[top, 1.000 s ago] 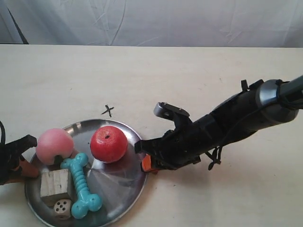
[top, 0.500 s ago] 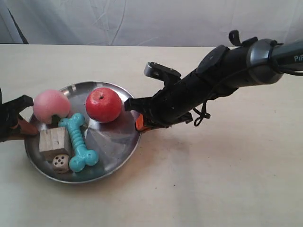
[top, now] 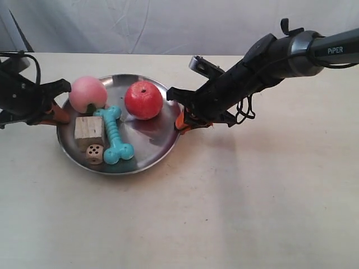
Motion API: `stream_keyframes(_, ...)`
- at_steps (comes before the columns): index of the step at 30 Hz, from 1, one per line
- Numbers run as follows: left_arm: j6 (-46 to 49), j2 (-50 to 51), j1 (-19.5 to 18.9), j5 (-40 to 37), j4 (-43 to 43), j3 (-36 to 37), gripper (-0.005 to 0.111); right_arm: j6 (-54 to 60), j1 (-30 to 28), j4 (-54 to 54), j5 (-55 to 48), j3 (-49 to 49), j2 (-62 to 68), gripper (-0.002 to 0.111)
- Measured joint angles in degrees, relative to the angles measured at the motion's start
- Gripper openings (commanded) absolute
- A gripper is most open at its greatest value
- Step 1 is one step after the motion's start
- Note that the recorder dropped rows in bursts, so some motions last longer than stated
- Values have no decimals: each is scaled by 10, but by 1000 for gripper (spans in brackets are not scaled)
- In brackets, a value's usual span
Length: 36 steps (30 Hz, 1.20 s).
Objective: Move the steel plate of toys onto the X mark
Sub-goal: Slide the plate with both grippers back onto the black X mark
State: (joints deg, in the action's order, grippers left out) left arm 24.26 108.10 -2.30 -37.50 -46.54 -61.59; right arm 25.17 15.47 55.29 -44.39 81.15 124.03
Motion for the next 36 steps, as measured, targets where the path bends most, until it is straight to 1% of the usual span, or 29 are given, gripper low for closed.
stream_keyframes(3,0,52,4,0,11,-25,0,-20,-3,-20,-20,22,20,-1)
stream_keyframes(6,-3,85,6,-11,20,-30,0,-33,-3,-38,-34,30,35,-1)
stream_keyframes(12,-2,91,6,-21,20,-38,0,-42,-3,-45,-34,36,57,-1)
stream_keyframes(24,-2,91,6,-22,35,-40,0,-43,-4,-45,-34,38,58,0)
stream_keyframes(26,-2,91,6,-23,36,-40,1,-43,-4,-45,-34,38,58,6)
stream_keyframes(29,-2,91,6,-23,42,-40,7,-38,-4,-49,-34,39,58,24)
stream_keyframes(30,-2,91,6,-23,46,-40,10,-34,-3,-53,-37,39,58,33)
stream_keyframes(32,-2,91,6,-23,50,-41,16,-29,1,-54,-43,40,58,43)
stream_keyframes(33,-3,91,6,-24,50,-42,19,-27,2,-53,-44,40,58,46)
stream_keyframes(34,-4,91,7,-24,50,-42,22,-26,3,-48,-47,41,58,47)
stream_keyframes(36,-5,91,8,-26,50,-42,28,-25,4,-44,-50,42,58,45)
